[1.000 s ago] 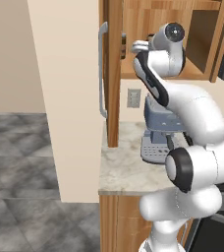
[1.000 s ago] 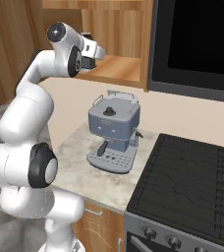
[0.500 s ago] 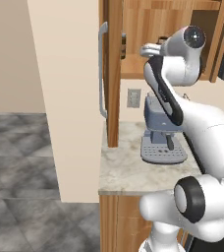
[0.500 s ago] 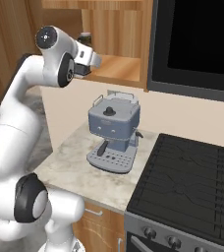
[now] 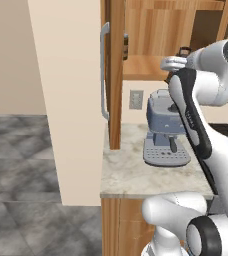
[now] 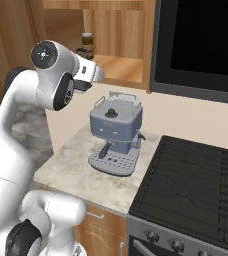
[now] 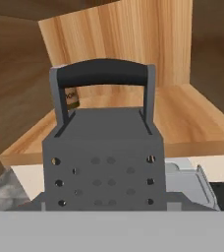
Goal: Pick the cheese from the fridge and the cheese grater from the cabinet and place them next to the salad bowl.
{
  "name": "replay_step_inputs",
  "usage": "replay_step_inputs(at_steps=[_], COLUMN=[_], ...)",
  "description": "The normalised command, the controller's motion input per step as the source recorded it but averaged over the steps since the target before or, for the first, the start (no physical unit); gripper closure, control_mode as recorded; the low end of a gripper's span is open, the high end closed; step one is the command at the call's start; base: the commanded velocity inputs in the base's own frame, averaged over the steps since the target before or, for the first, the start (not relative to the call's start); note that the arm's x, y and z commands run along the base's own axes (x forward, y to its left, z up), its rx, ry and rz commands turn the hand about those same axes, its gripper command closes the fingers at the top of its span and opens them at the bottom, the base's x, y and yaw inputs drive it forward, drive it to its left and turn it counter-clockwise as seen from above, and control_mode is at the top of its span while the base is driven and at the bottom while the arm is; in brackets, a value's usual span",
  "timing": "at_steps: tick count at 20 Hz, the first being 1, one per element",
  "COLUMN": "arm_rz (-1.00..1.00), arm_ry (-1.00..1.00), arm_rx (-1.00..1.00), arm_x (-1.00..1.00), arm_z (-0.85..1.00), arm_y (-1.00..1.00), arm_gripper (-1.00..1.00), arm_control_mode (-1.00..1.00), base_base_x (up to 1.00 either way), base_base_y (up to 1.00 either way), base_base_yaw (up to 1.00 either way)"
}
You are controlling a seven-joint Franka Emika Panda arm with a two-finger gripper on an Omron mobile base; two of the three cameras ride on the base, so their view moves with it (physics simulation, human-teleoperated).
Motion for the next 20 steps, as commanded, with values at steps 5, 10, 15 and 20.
replay_step_inputs(at_steps=[5,10,15,20], arm_rz=[0.00,0.00,0.00,0.00], arm_ry=[-0.06,0.00,0.01,0.06], arm_rx=[0.00,0.00,0.00,-0.02], arm_x=[-0.79,-0.57,-0.46,-0.18], arm_z=[-0.26,-0.26,-0.15,-0.07], arm_y=[-0.17,-0.08,-0.04,0.00], arm_gripper=[1.00,1.00,1.00,1.00], arm_control_mode=[-1.00,-1.00,-1.00,-1.00], base_base_x=[0.00,0.00,0.00,0.00], base_base_y=[0.00,0.00,0.00,0.00], base_base_yaw=[0.00,0.00,0.00,0.00])
